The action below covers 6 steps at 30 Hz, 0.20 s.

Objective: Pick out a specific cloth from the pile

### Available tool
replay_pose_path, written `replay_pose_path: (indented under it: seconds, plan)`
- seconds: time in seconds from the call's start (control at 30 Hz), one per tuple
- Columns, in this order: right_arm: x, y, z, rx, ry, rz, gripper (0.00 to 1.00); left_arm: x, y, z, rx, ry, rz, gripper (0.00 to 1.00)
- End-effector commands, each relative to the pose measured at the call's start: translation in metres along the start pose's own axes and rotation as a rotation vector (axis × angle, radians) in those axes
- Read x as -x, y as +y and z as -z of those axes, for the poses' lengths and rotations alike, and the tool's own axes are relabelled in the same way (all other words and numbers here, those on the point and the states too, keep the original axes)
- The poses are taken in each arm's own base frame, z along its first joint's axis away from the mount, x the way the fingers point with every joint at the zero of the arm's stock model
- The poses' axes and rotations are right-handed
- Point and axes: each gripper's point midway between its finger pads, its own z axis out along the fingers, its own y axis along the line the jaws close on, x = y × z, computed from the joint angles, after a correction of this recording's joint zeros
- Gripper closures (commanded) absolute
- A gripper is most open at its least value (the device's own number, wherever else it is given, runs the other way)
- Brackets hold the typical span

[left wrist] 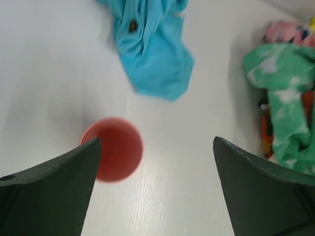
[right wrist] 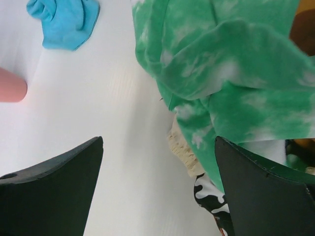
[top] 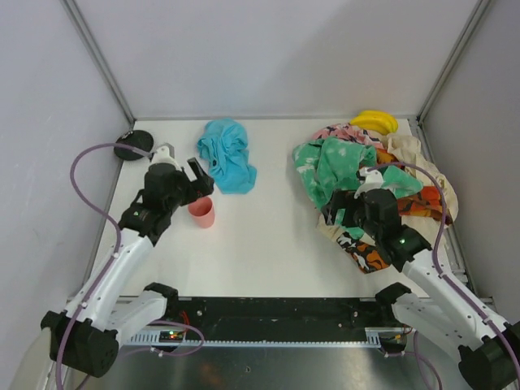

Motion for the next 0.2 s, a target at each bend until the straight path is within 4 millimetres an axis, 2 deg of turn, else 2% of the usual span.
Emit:
replay_pose_path:
  seconds: [0.0,0.17]
  plan:
    - [0.0212,0.0136,0.0039,0.038,-0.125,0.013,0.01,0.0035,-0.0052,0.0084,-0.017,-0.019,0.025,0.00]
    - [0.0224,0.0103,0.0042,0.006,-0.146,0.024,0.01,0.0038,-0.0013,0.0053,0.008,-0.022,0.015,0.00]
